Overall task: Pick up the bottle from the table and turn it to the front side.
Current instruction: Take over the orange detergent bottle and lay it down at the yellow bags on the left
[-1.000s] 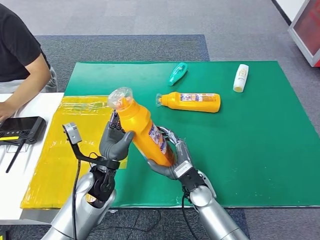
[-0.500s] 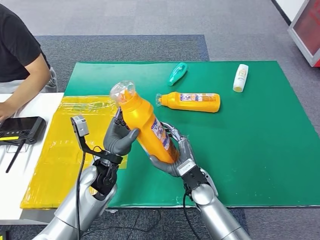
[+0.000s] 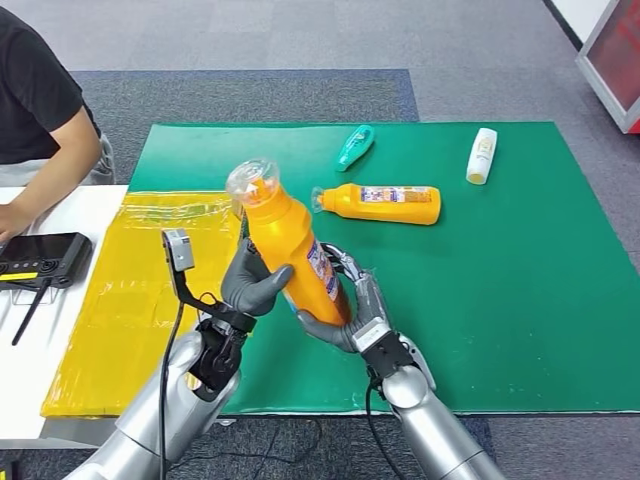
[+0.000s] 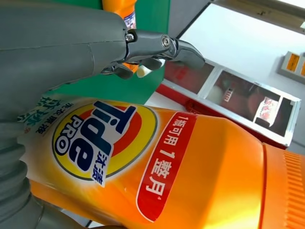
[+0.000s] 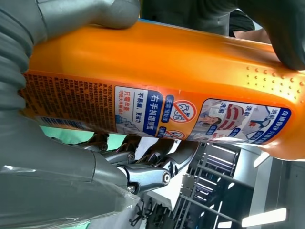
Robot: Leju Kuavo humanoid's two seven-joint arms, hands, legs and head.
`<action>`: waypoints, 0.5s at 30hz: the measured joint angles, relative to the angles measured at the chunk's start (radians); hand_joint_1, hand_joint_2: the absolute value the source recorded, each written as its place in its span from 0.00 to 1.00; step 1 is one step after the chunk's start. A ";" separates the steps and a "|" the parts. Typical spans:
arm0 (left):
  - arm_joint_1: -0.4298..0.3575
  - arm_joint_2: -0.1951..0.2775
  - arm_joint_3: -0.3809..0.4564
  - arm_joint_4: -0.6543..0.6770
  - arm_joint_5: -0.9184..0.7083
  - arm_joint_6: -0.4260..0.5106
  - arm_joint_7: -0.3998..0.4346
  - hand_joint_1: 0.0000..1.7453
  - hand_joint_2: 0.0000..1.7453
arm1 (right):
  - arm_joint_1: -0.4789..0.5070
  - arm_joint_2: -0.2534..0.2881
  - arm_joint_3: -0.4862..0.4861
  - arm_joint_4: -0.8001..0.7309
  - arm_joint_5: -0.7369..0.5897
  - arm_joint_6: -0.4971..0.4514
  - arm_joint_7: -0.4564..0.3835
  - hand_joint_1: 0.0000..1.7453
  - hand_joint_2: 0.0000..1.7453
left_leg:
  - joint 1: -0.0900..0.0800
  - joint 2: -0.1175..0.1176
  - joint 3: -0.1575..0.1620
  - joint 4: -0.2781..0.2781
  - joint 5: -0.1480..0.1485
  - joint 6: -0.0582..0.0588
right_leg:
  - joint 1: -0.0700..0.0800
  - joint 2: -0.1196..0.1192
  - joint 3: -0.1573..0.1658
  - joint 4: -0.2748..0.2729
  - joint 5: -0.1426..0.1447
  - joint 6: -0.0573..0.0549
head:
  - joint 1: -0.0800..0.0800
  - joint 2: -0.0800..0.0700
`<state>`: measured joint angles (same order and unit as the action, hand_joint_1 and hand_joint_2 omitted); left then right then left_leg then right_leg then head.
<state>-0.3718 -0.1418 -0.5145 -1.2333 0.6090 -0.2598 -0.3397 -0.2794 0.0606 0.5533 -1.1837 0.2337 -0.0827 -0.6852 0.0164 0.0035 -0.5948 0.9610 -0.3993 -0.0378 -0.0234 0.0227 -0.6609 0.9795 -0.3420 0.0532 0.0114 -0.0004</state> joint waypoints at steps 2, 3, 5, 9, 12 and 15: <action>-0.001 0.000 -0.005 0.001 -0.009 -0.009 -0.005 0.00 1.00 | -0.001 -0.002 0.004 0.000 0.000 0.000 0.000 1.00 1.00 | 0.000 0.000 0.000 0.000 0.000 0.000 | 0.000 0.000 0.000 0.000 0.000 0.000 | 0.000 0.000; -0.002 0.001 -0.008 0.001 -0.019 -0.012 -0.010 0.00 1.00 | -0.002 -0.002 0.007 0.000 -0.001 0.001 -0.001 1.00 1.00 | 0.000 0.000 0.000 0.000 0.000 0.000 | 0.000 0.000 0.000 0.000 0.000 0.000 | 0.000 0.000; -0.005 0.002 -0.014 0.001 -0.043 -0.012 -0.024 0.00 1.00 | -0.005 -0.005 0.017 -0.001 -0.006 -0.002 -0.001 1.00 1.00 | 0.000 0.000 0.000 0.000 0.000 0.000 | 0.000 0.000 0.000 0.000 0.000 0.000 | 0.000 0.000; -0.013 0.005 -0.022 0.001 -0.066 -0.010 -0.039 0.00 1.00 | -0.011 -0.015 0.039 -0.014 -0.017 -0.016 -0.001 1.00 1.00 | 0.000 0.000 0.000 0.000 0.000 0.000 | 0.000 0.000 0.000 0.000 0.000 0.000 | 0.000 0.000; -0.016 0.008 -0.026 0.001 -0.066 -0.013 -0.039 0.00 1.00 | -0.016 -0.025 0.053 -0.017 -0.021 -0.019 -0.001 1.00 1.00 | 0.000 0.000 0.000 0.000 0.000 0.000 | 0.000 0.000 0.000 0.000 0.000 0.000 | 0.000 0.000; -0.016 0.011 -0.028 0.001 -0.065 -0.018 -0.039 0.00 1.00 | -0.016 -0.031 0.060 -0.017 -0.027 -0.023 -0.001 1.00 1.00 | 0.000 0.000 0.000 0.000 0.000 0.000 | 0.000 0.000 0.000 0.000 0.000 0.000 | 0.000 0.000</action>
<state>-0.3881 -0.1310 -0.5422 -1.2325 0.5439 -0.2781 -0.3788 -0.2957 0.0298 0.6135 -1.2009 0.2064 -0.1059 -0.6867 0.0164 0.0035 -0.5949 0.9611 -0.3991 -0.0377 -0.0234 0.0227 -0.6610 0.9795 -0.3417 0.0535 0.0114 -0.0004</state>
